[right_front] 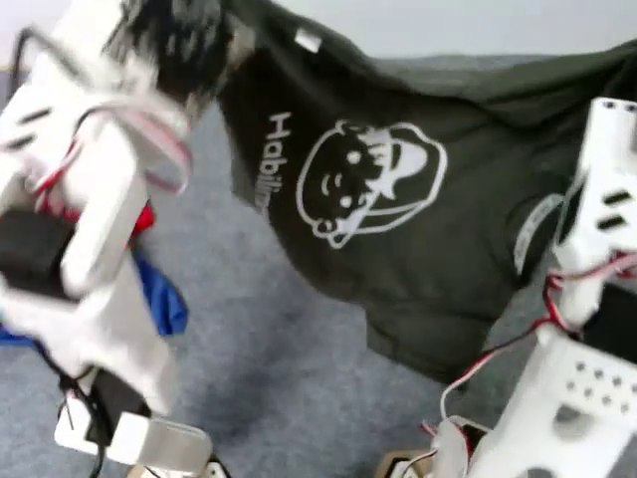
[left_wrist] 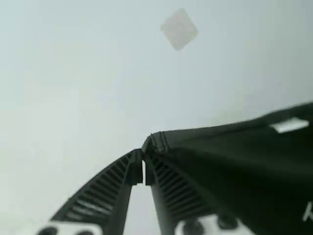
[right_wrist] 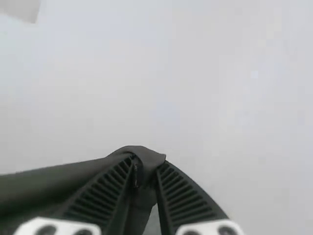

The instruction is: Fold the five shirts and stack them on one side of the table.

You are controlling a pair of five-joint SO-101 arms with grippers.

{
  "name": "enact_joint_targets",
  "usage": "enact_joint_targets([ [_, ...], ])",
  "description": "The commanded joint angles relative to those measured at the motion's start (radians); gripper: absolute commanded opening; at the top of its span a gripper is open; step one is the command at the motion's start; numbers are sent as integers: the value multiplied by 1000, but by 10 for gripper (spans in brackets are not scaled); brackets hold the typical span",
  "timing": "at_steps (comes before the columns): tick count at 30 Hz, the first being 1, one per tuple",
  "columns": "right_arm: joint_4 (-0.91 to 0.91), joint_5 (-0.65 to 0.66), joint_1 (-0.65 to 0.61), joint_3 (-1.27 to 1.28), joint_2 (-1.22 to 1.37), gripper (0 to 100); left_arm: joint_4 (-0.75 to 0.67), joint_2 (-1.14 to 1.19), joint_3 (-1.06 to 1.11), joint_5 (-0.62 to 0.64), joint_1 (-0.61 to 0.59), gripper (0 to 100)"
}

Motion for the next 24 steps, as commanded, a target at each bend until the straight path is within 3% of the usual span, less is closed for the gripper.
enact_joint_targets([
  [1, 8, 20, 64, -94, -73, 9, 66, -72, -105, -95, 0, 3],
  [10, -1, 57, 191, -161, -171, 9, 201, -227, -136, -210, -86, 3],
  [19, -2, 55, 206, -233, -211, 9, 236, -353, -134, -298, -203, 3],
  [24, 1, 60, 206, -235, -248, 9, 236, -402, -134, -301, -207, 3],
])
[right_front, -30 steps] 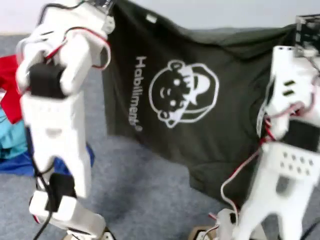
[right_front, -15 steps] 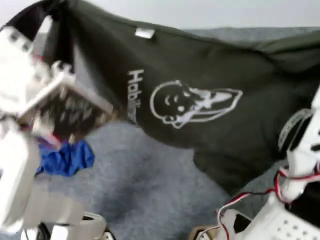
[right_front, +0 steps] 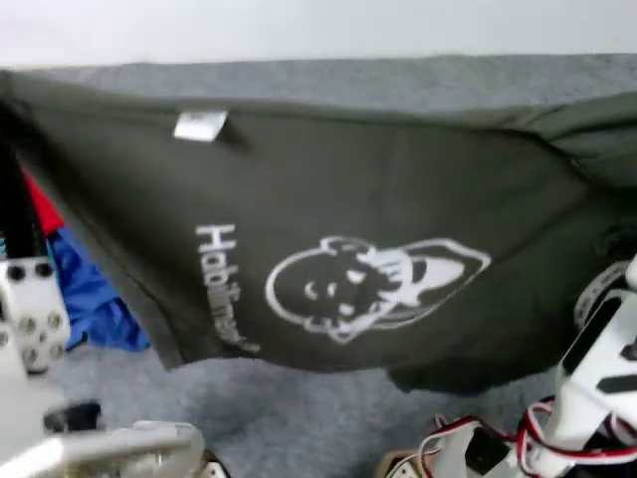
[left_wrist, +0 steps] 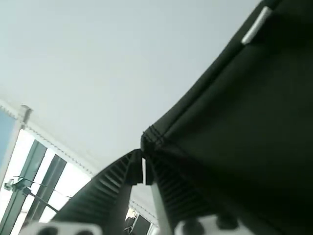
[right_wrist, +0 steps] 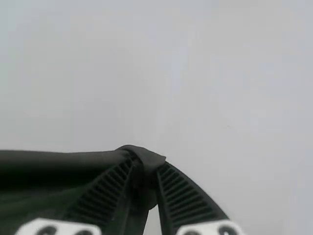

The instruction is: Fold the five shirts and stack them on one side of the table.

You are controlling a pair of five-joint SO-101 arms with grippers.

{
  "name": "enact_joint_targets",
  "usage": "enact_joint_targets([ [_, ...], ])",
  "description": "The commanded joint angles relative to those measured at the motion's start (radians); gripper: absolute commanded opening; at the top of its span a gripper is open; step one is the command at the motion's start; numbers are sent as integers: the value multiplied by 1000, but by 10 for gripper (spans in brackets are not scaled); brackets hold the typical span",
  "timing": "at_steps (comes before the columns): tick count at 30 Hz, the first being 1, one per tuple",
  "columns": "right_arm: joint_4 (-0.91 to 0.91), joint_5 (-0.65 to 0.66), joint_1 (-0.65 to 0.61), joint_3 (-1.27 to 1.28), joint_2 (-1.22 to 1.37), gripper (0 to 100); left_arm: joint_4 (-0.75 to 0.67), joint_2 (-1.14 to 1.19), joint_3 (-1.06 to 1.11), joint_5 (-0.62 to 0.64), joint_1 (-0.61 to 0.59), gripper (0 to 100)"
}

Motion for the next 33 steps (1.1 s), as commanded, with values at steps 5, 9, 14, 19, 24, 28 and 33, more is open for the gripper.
enact_joint_targets([
  [5, 2, 11, 5, -26, -21, 9, 18, -23, 1, -8, -6, 3],
  [9, 1, 11, 4, 21, -1, 9, 18, -26, 88, -8, -6, 3],
  [14, 1, 46, -45, 104, 30, 9, 18, -26, 251, -6, -8, 3],
  [19, -1, 118, -182, 256, 36, 9, 18, -26, 499, -6, -8, 3],
  [24, -19, 137, -268, 476, 76, 9, 18, -15, 796, -9, -6, 3],
  [28, -171, 132, -282, 646, 156, 9, -64, 23, 1064, -11, -5, 3],
  [33, -412, 132, -302, 764, 306, 9, -391, 150, 1326, -8, -5, 3],
])
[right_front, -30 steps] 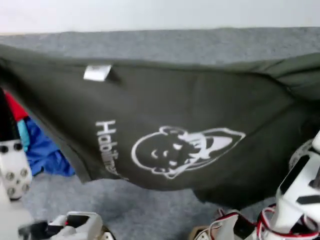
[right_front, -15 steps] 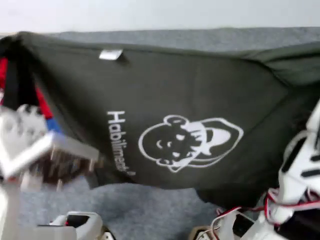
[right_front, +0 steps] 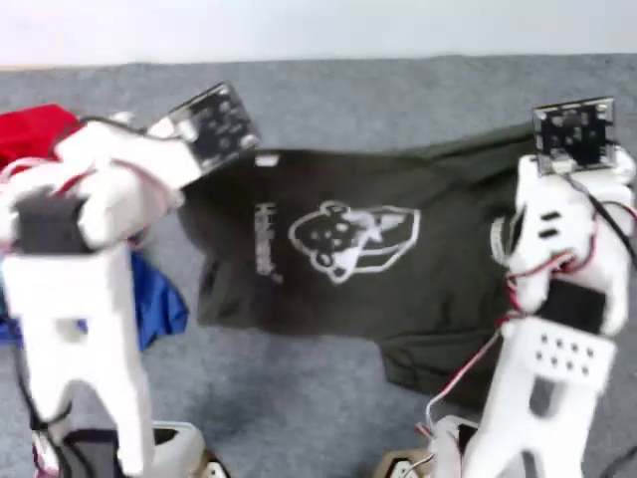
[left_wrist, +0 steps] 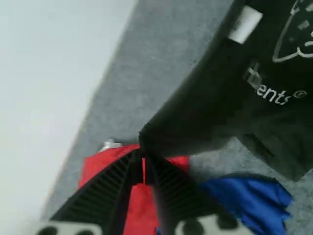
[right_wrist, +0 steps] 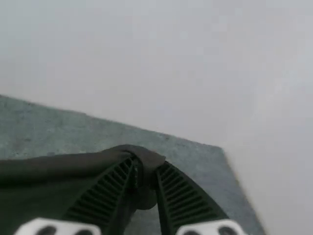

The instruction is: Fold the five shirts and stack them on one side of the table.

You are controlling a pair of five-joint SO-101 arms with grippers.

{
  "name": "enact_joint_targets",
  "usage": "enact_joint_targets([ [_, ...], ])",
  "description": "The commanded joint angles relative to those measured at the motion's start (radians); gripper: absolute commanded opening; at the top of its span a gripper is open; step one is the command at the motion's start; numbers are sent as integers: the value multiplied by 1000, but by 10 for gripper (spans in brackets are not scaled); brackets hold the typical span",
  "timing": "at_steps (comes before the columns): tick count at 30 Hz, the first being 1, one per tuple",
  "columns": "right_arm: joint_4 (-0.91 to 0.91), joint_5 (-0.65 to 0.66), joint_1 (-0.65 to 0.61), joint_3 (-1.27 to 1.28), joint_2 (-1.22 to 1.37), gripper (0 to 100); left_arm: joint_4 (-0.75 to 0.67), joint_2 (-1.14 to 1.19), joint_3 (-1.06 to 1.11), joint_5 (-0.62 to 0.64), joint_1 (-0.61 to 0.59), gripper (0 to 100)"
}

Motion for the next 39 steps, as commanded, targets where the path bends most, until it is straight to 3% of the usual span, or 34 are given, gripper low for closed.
enact_joint_targets([
  [1, -166, 5, -5, 14, 99, 9, -264, 87, 147, -5, -3, 3],
  [11, -533, 12, -18, -12, 469, 9, -769, 471, 202, 40, -8, 3],
  [17, -518, 8, -22, -100, 582, 9, -833, 535, 200, 40, -6, 3],
  [33, 366, -51, -96, -103, 285, 9, -29, 537, -137, 35, 3, 3],
  [39, 618, -52, -148, -101, 257, 9, 189, 539, -136, -68, 3, 3],
])
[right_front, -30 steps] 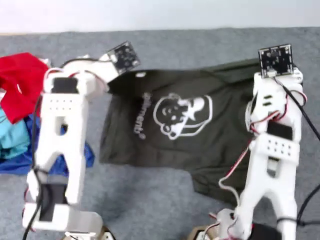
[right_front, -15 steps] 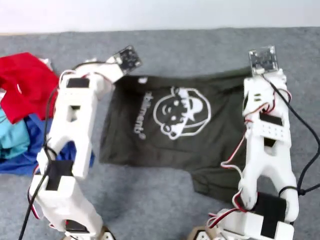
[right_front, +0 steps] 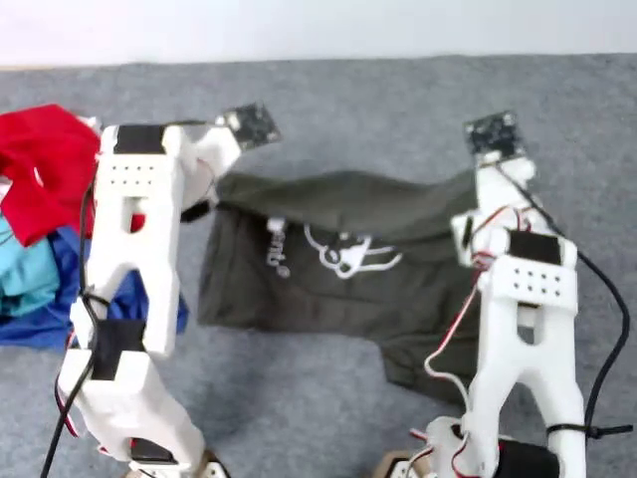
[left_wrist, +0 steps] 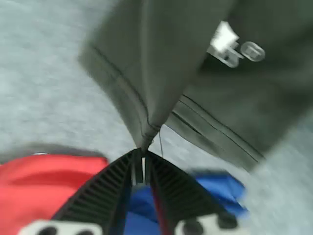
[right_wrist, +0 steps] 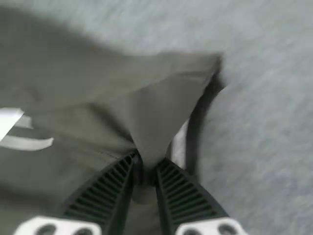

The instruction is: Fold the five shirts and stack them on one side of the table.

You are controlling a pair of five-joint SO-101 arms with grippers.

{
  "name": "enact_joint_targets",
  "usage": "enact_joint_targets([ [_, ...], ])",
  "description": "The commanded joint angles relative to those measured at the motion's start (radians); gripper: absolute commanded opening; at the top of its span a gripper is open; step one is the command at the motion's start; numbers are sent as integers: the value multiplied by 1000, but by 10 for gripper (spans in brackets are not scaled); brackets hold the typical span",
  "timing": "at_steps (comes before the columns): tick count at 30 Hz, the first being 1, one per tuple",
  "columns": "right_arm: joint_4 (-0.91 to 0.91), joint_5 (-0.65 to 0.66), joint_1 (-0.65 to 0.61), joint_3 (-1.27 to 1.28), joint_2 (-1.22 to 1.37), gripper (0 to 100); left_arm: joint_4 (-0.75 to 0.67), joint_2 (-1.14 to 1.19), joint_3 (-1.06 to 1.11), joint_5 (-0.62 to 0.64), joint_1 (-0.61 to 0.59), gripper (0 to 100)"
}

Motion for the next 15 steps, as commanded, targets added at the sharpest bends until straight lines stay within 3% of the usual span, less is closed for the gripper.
enact_joint_targets([
  [1, 134, -9, -18, -75, -48, 9, 127, -9, -47, -44, 2, 3],
  [15, 536, 0, 18, -80, -54, 9, 130, -21, 127, -94, -46, 3],
])
